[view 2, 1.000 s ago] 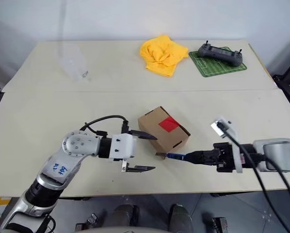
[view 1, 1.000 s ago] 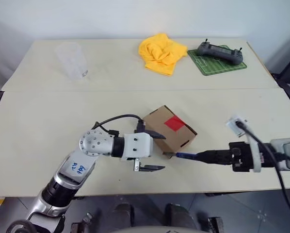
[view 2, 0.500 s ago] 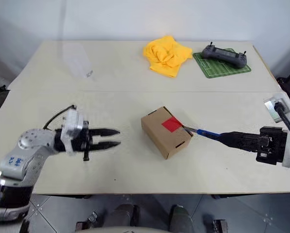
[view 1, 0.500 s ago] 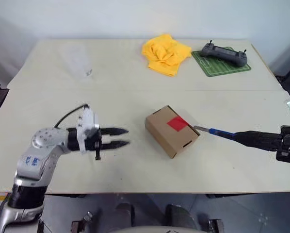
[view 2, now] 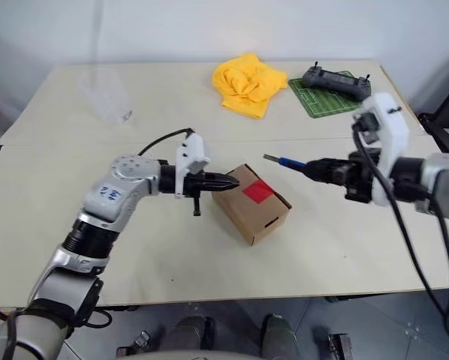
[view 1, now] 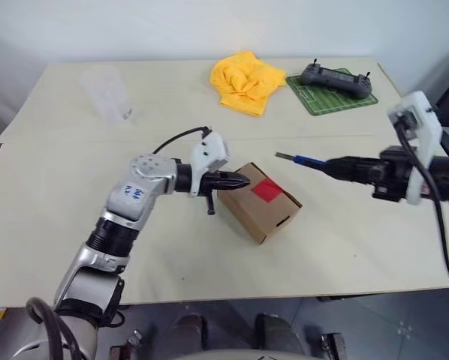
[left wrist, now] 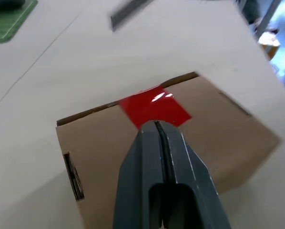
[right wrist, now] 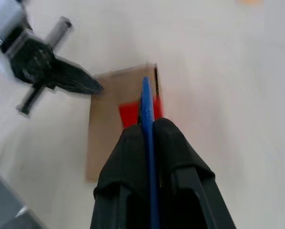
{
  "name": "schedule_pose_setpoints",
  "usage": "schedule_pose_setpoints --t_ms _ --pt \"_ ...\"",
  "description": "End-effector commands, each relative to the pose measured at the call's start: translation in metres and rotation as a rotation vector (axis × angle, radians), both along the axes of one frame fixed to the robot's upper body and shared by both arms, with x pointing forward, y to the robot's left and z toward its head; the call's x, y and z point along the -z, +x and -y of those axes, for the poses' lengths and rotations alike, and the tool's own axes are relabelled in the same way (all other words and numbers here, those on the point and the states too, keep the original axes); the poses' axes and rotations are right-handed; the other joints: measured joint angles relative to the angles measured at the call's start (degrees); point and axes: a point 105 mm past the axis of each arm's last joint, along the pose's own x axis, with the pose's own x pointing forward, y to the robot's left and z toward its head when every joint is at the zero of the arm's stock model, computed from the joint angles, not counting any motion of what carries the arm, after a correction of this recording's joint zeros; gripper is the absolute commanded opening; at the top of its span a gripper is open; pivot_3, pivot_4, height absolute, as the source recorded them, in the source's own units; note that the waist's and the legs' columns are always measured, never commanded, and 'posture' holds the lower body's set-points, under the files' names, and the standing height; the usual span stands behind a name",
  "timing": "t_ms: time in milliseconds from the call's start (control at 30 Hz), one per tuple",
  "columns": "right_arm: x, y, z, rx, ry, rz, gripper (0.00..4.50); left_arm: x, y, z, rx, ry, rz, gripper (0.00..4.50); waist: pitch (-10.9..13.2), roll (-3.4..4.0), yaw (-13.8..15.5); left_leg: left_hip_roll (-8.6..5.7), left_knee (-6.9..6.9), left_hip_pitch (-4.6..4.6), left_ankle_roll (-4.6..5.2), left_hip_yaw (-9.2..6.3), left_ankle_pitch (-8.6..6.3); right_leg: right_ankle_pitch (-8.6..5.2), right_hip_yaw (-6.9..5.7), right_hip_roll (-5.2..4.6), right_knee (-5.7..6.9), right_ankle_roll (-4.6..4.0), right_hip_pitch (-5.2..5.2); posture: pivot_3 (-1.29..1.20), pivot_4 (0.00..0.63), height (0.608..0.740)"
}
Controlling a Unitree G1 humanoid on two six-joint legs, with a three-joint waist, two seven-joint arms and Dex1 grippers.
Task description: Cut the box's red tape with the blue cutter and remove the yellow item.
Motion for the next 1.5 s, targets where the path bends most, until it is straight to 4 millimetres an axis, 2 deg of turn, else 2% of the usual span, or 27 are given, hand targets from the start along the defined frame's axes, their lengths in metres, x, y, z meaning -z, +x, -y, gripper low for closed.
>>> schedule_pose_setpoints --t_ms 33,200,333,600,1200,1333,1500 --pt "0.000 0.013 -0.004 0.023 -0.059 0.000 0.07 -0.005 0.004 0.007 -0.034 0.006 0.018 0.00 0.0 0.00 0.1 0.00 0.00 -0.04 0.00 0.00 0.00 0.00 0.01 -0.02 0.03 0.00 -0.06 0.00 0.150 0.740" --pt "0.006 0.017 -0.014 0.003 -0.162 -0.081 0.07 0.003 0.008 0.010 -0.097 0.030 0.009 0.00 0.0 0.01 0.4 -0.02 0.02 -0.31 -0.04 0.02 0.02 0.00 -0.03 -0.05 0.23 -0.01 -0.40 0.00 0.150 0.740" --pt "-0.001 0.017 -0.020 -0.013 -0.132 -0.086 0.07 0.008 0.004 0.014 -0.089 0.039 -0.015 0.00 0.0 0.00 0.4 -0.11 0.11 -0.63 -0.06 0.04 0.03 0.01 -0.09 -0.15 0.35 -0.01 -0.69 0.00 0.150 0.740" --pt "0.003 0.021 -0.015 0.019 -0.156 -0.119 0.07 0.018 -0.004 0.020 -0.075 0.049 -0.051 0.00 0.0 0.00 0.3 -0.11 0.12 -0.61 -0.07 0.07 0.07 0.01 -0.08 -0.15 0.45 -0.01 -0.70 0.00 0.150 0.740" --pt "0.024 0.019 -0.012 0.008 -0.187 -0.188 0.07 0.020 -0.006 0.020 -0.081 0.046 -0.067 0.00 0.0 0.00 0.3 -0.13 0.12 -0.54 -0.08 0.08 0.08 0.01 -0.07 -0.16 0.62 -0.02 -0.71 0.00 0.150 0.740" --pt "0.019 0.022 -0.010 0.029 -0.183 -0.159 0.07 0.020 -0.005 0.020 -0.084 0.045 -0.069 0.00 0.0 0.00 0.3 -0.13 0.12 -0.54 -0.08 0.08 0.08 0.01 -0.06 -0.16 0.63 -0.02 -0.71 0.00 0.150 0.740" --pt "0.000 0.024 -0.012 0.021 -0.147 -0.103 0.07 0.020 -0.004 0.019 -0.091 0.045 -0.071 0.00 0.0 0.00 0.3 -0.14 0.12 -0.53 -0.08 0.10 0.08 0.01 -0.05 -0.16 0.65 -0.02 -0.72 0.00 0.150 0.740"
